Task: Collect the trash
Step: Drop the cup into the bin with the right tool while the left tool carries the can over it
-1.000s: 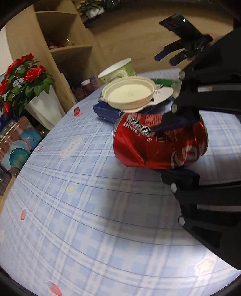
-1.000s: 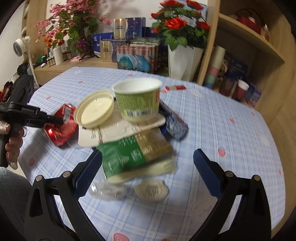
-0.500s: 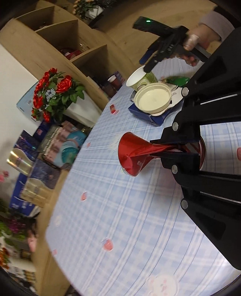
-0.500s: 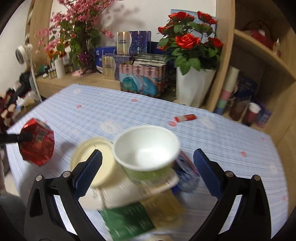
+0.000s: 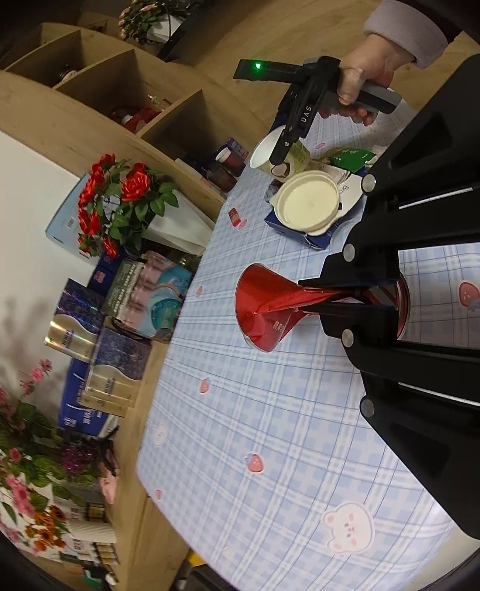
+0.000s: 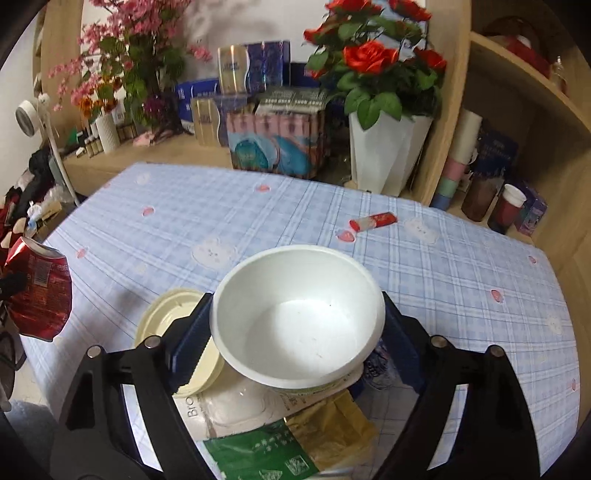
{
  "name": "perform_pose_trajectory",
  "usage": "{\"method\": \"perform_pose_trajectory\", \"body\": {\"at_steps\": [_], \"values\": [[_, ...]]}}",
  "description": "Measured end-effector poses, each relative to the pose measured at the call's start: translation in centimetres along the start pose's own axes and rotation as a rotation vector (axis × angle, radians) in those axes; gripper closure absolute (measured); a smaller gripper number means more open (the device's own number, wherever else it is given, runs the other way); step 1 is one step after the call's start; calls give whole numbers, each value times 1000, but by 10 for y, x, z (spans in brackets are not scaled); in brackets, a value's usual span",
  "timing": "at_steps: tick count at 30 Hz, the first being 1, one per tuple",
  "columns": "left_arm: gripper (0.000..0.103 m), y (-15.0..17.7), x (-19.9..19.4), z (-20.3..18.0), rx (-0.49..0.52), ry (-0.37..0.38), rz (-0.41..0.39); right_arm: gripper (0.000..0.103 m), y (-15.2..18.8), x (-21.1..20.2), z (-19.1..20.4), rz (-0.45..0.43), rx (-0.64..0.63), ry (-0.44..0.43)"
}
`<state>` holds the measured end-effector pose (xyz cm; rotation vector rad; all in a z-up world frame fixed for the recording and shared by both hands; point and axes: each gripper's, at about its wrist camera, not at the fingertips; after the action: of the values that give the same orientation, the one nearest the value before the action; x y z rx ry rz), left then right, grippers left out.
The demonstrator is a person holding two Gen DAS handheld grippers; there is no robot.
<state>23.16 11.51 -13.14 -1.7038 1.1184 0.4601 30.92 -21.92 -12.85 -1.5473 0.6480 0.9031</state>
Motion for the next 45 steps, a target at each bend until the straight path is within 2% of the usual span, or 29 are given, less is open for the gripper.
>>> {"method": "perform_pose_trajectory", "body": {"at_steps": [5, 10, 16, 22, 37, 45], "values": [[97, 6, -15, -16, 27, -17, -11, 19, 15, -30, -5, -42, 29, -33], [97, 25, -34, -40, 91, -69, -24, 19, 41, -59, -5, -77, 35, -60], [97, 47, -52, -61, 118, -77, -30, 19, 84, -92, 1, -94, 55, -104], [97, 73, -70, -79, 146, -74, -33, 19, 118, -119, 8, -107, 42, -110], [97, 136, -111, -103, 130, -54, -65, 19, 199, -162, 29, -123, -5, -115], [97, 159, -125, -105, 112, -66, -80, 19, 225, -173, 43, -119, -21, -125]]}}
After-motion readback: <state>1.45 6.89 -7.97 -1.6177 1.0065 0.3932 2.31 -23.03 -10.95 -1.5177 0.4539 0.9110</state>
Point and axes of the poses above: each gripper's, at about its wrist camera, not at the fingertips, and x roughly the way its jaws point, z to its left, y to its underside, and after that the axes turned 15 degrees about z, right-handed
